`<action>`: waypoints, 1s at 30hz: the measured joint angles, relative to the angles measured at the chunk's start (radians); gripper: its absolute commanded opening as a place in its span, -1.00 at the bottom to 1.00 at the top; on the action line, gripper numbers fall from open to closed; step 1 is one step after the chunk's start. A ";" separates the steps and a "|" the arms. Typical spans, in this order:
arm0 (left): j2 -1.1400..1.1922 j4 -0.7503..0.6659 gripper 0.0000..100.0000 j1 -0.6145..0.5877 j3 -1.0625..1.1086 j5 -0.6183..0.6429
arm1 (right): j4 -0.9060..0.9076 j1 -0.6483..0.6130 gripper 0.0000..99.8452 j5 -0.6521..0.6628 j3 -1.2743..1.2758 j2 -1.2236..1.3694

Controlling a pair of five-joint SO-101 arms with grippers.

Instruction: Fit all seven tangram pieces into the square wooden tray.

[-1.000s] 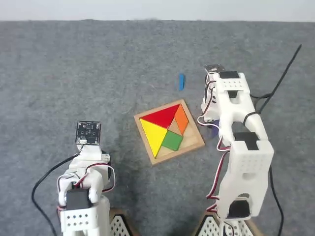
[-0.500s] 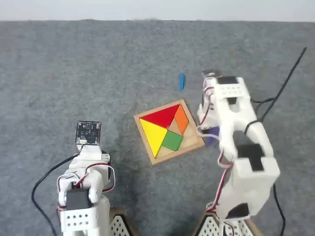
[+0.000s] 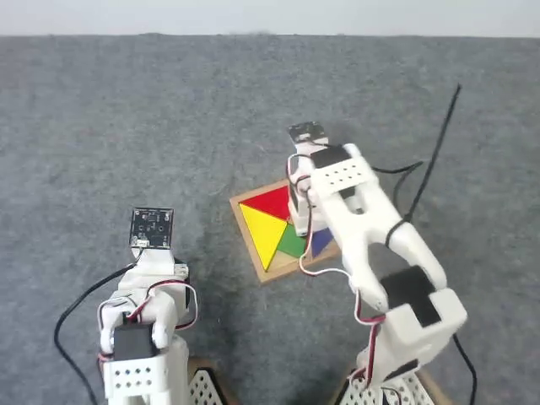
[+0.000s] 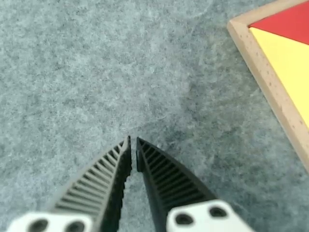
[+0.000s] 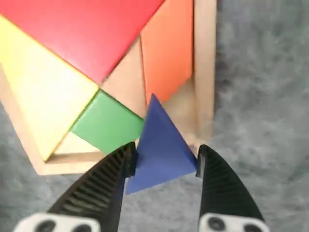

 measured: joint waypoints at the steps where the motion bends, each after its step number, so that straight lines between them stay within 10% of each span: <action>1: 0.000 0.000 -0.96 0.000 0.000 0.000 | 0.000 -0.009 -0.72 -0.023 -0.009 0.020; 30: 0.000 0.000 -0.96 0.000 0.000 0.000 | 0.015 -0.037 -0.53 -0.114 -0.077 0.100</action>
